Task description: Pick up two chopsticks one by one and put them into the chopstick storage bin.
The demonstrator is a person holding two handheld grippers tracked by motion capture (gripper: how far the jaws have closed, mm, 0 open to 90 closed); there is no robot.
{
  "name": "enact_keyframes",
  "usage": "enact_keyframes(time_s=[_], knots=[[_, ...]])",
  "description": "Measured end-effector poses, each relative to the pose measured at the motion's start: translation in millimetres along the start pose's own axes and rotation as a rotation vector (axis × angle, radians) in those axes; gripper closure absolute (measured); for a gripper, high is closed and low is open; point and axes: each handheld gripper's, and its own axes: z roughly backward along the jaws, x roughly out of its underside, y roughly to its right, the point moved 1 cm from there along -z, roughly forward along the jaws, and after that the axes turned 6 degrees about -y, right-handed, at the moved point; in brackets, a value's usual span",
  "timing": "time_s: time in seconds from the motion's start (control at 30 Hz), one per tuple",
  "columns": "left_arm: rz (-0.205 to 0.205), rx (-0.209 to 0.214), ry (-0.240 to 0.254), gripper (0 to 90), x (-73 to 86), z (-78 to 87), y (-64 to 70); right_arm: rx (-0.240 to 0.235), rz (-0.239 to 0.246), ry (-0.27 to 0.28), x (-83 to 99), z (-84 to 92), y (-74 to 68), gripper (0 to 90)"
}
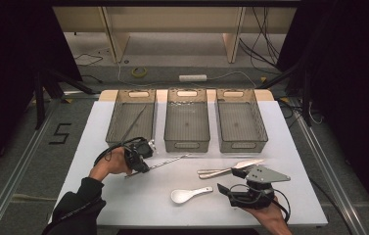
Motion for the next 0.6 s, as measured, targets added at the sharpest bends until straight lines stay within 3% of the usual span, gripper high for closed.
enact_keyframes(time_s=[0.37,0.43,0.6], knots=[[0.005,0.032,0.023,84.5,0.3,0.4,2.3,-0.002,-0.002,0.000,-0.2,0.1,0.3,27.1],[-0.015,0.035,0.015,84.6,-0.1,2.2,3.2,-0.001,-0.002,0.002,-0.2,0.2,0.1,27.1],[-0.021,0.045,0.025,84.6,-2.0,7.7,7.7,-0.001,-0.001,0.001,-0.2,0.7,0.4,27.0]])
